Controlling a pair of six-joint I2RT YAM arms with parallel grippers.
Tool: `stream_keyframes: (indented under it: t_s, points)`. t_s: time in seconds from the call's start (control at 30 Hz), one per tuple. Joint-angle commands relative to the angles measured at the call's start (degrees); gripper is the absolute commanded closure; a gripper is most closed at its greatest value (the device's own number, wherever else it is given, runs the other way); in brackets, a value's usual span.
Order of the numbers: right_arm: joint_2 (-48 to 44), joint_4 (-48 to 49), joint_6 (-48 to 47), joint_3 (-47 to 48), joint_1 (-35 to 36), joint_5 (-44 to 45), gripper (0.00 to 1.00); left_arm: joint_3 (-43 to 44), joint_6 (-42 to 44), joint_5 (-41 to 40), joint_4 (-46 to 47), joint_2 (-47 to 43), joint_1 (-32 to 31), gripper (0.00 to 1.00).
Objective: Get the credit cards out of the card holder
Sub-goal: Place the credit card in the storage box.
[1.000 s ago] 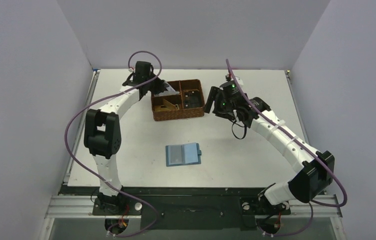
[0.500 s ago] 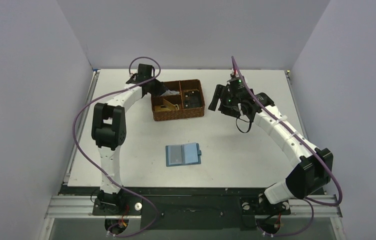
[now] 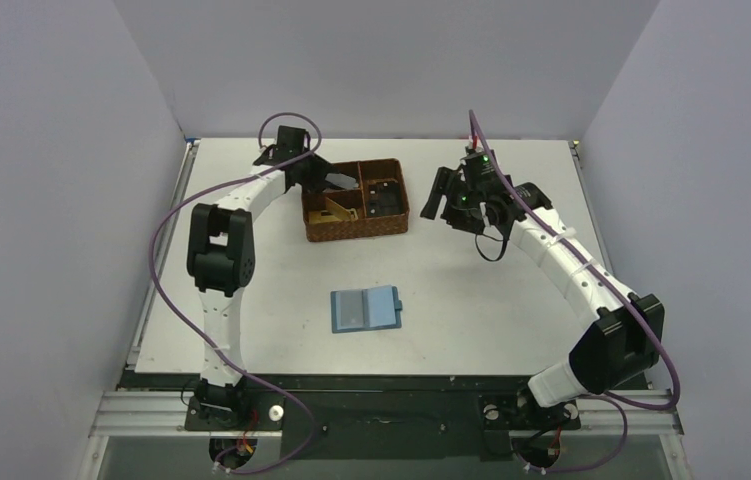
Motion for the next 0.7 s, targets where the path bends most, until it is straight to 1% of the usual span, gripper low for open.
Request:
stream_keyframes:
  t_s: [0.0, 0.33, 0.67]
  points:
    - [0.44, 0.12, -0.9, 2.55, -0.51, -0.96, 0.28, 2.84, 0.75, -0.49, -0.01, -1.34, 0.23, 0.63]
    - [1.07, 0.09, -0.79, 2.5, -0.61, -1.86, 0.28, 1.3, 1.29, -0.92, -0.52, -4.3, 0.38, 0.54]
    - [0.43, 0.12, -0.5, 1.94, -0.68, -2.26, 0.28, 0.99, 3.04, -1.42, -1.65, -7.81, 0.24, 0.5]
